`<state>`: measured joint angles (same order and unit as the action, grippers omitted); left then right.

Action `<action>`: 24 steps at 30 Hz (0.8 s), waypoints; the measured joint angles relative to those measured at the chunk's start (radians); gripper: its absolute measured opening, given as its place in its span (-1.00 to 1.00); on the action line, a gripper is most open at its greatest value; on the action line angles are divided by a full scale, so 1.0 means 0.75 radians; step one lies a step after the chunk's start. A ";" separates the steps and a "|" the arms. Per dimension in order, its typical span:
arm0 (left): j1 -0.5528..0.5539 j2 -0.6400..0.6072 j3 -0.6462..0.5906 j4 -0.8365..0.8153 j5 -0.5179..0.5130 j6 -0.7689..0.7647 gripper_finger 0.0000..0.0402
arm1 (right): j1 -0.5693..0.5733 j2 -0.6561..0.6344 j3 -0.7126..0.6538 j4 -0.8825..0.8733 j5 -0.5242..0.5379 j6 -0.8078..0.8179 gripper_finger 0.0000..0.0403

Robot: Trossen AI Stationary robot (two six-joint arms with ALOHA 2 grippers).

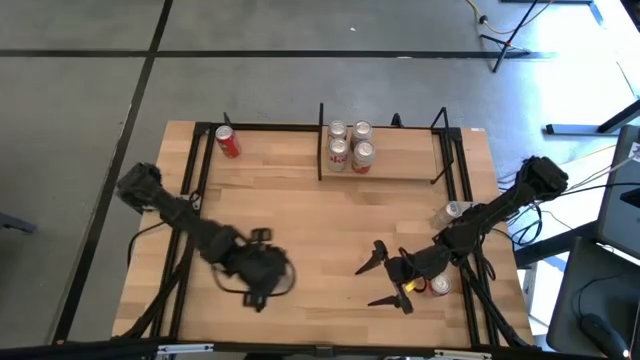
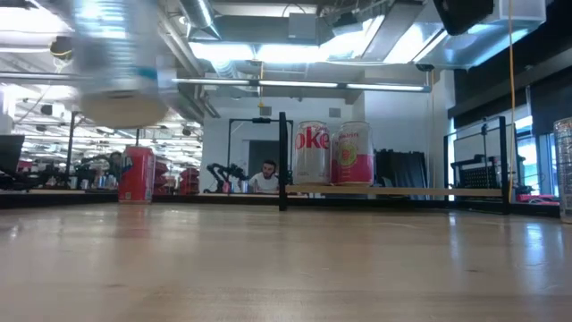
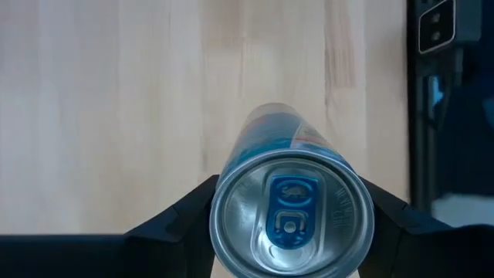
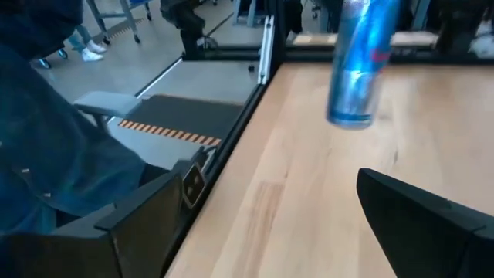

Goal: Place canned beverage on shelf
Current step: Put the bottom blue soda can on the shelf

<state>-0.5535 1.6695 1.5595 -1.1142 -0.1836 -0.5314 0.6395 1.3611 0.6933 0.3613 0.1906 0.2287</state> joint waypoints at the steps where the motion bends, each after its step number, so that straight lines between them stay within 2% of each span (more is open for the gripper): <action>1: 0.033 0.034 0.049 -0.002 0.008 0.107 0.00 | 0.012 0.004 0.000 -0.009 0.000 0.014 0.85; 6: 0.145 0.216 0.291 -0.081 0.049 0.529 0.00 | 0.063 0.010 0.000 -0.030 0.001 0.038 0.85; 11: 0.230 0.380 0.447 -0.205 0.165 0.767 0.00 | 0.091 0.013 0.000 -0.044 0.001 -0.002 0.85; 15: 0.271 0.480 0.473 -0.270 0.284 0.865 0.01 | 0.087 0.013 0.000 -0.078 0.019 -0.035 0.85; 20: 0.265 0.545 0.473 -0.315 0.285 0.984 0.01 | 0.059 0.013 -0.001 -0.109 0.131 -0.078 0.85; 24: 0.247 0.545 0.473 -0.260 0.274 1.070 0.01 | -0.004 0.013 -0.001 -0.126 0.143 -0.097 0.85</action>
<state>-0.3680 2.0781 1.9141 -1.3093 0.0220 0.2714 0.6366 1.3705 0.6930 0.2671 0.2976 0.1558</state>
